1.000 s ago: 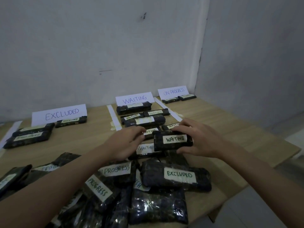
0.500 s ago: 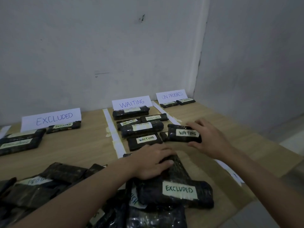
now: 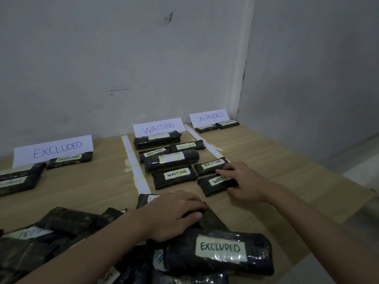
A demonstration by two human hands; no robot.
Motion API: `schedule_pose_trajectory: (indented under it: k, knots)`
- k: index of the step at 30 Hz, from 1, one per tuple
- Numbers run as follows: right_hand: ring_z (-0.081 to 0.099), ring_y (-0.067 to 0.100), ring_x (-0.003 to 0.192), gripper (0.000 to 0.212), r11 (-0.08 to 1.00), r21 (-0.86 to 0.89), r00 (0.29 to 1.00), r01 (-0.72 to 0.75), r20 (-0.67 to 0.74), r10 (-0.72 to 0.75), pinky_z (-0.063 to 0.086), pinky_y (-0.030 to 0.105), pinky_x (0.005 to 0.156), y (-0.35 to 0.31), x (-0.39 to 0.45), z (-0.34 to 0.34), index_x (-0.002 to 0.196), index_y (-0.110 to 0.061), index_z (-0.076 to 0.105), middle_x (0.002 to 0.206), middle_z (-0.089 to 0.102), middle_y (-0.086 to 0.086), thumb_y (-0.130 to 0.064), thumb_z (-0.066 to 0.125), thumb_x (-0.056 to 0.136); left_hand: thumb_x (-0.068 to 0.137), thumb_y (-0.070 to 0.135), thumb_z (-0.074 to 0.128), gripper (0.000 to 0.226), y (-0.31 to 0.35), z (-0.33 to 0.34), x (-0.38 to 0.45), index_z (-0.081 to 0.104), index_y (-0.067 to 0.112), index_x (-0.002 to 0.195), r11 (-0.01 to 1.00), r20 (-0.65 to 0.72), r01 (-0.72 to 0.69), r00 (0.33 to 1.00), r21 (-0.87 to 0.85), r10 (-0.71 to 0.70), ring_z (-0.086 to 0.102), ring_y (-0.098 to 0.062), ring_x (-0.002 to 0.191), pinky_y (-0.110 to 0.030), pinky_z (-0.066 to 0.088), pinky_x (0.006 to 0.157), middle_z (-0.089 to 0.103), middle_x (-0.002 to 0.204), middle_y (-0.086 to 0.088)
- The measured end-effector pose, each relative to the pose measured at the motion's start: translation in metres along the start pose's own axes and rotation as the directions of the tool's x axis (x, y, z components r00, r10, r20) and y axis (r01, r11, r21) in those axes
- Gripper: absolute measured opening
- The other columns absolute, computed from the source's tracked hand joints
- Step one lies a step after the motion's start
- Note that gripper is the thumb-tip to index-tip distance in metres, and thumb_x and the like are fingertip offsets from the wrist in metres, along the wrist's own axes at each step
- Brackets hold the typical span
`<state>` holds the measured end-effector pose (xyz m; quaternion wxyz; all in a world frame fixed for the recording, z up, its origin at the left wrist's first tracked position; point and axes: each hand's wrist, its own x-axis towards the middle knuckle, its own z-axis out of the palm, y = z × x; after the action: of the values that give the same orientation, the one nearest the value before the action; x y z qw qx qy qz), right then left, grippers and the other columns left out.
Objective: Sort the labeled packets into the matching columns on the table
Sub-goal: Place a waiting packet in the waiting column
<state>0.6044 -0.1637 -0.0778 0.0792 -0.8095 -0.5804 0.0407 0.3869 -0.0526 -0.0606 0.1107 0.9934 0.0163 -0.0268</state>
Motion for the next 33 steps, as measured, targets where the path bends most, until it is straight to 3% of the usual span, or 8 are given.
schedule_pose_trajectory:
  k: [3,7,12,15,18,22,28,33]
  knots:
    - [0.023,0.017,0.133,0.066,1.000,-0.008,1.000,0.006,0.007,-0.006,0.030,0.041,0.107,-0.003,0.001,-0.001,0.143,-0.027,0.030,0.144,0.031,-0.002,-0.023,0.056,0.082,0.099,0.036,0.030,0.041,-0.002,-0.003,0.001,0.040,0.026,0.138,0.998,-0.009,-0.010,1.000,-0.069,0.009,0.032,-0.004,0.129,-0.026,0.026,0.109,0.040,0.141,0.011]
    - [0.035,0.013,0.126,0.058,0.988,0.077,0.986,0.137,-0.108,-0.128,0.034,0.035,0.105,-0.019,0.003,-0.003,0.135,-0.023,0.044,0.135,0.043,-0.003,-0.014,0.056,0.080,0.098,0.030,0.035,0.038,-0.011,-0.016,-0.004,0.043,0.025,0.135,0.971,-0.114,0.025,0.992,-0.240,-0.053,0.038,0.001,0.121,0.004,0.022,0.092,0.045,0.134,0.013]
    - [0.050,0.011,0.111,0.040,0.935,0.230,0.959,0.270,-0.147,-0.241,0.040,0.025,0.095,-0.067,0.009,-0.006,0.123,-0.020,0.057,0.120,0.057,-0.003,-0.011,0.055,0.084,0.096,0.016,0.043,0.032,-0.046,-0.026,-0.020,0.053,0.022,0.125,0.953,-0.231,0.160,0.947,-0.257,-0.221,0.048,-0.001,0.109,-0.007,0.033,0.087,0.056,0.125,0.008]
    - [0.047,0.009,0.114,0.046,0.919,0.252,0.953,0.302,-0.057,-0.297,0.038,0.024,0.096,-0.095,0.014,-0.003,0.129,-0.022,0.052,0.125,0.055,-0.005,-0.033,0.061,0.085,0.094,0.010,0.044,0.033,-0.065,-0.024,-0.034,0.054,0.021,0.124,0.942,-0.254,0.241,0.920,-0.235,-0.299,0.047,-0.003,0.115,-0.010,0.031,0.088,0.055,0.128,0.006]
    - [0.046,0.012,0.115,0.067,0.938,0.211,0.952,0.276,0.072,-0.297,0.041,0.030,0.097,-0.113,0.022,0.003,0.132,-0.022,0.046,0.126,0.051,-0.004,-0.052,0.065,0.076,0.095,0.010,0.044,0.035,-0.074,-0.021,-0.044,0.051,0.020,0.127,0.931,-0.253,0.287,0.906,-0.228,-0.341,0.044,-0.003,0.118,-0.011,0.029,0.089,0.053,0.132,0.006]
    - [0.053,0.013,0.094,0.051,0.940,0.195,0.946,0.282,0.109,-0.306,0.049,0.037,0.083,-0.126,0.034,0.009,0.108,-0.020,0.061,0.102,0.058,-0.003,-0.050,0.073,0.068,0.095,0.012,0.044,0.036,-0.079,-0.021,-0.052,0.049,0.022,0.129,0.921,-0.259,0.309,0.893,-0.238,-0.367,0.045,-0.008,0.120,-0.017,0.032,0.093,0.052,0.132,0.005]
    - [0.044,0.012,0.114,0.066,0.932,0.245,0.950,0.267,-0.230,-0.211,0.041,0.033,0.094,-0.117,0.038,0.004,0.130,-0.020,0.049,0.124,0.050,-0.005,-0.031,0.076,0.071,0.094,0.009,0.043,0.036,-0.076,-0.028,-0.048,0.048,0.015,0.129,0.885,-0.422,0.368,0.781,-0.284,-0.460,0.047,-0.015,0.119,-0.027,0.037,0.099,0.053,0.131,-0.003]
    - [0.047,0.016,0.113,0.063,0.933,0.250,0.890,0.260,-0.436,-0.131,0.043,0.030,0.093,-0.093,0.034,-0.007,0.127,-0.016,0.053,0.123,0.053,0.000,-0.019,0.078,0.070,0.095,0.022,0.043,0.039,-0.067,-0.029,-0.040,0.042,0.019,0.135,0.897,-0.403,0.393,0.802,-0.200,-0.441,0.044,-0.017,0.124,-0.030,0.036,0.101,0.048,0.137,0.000]
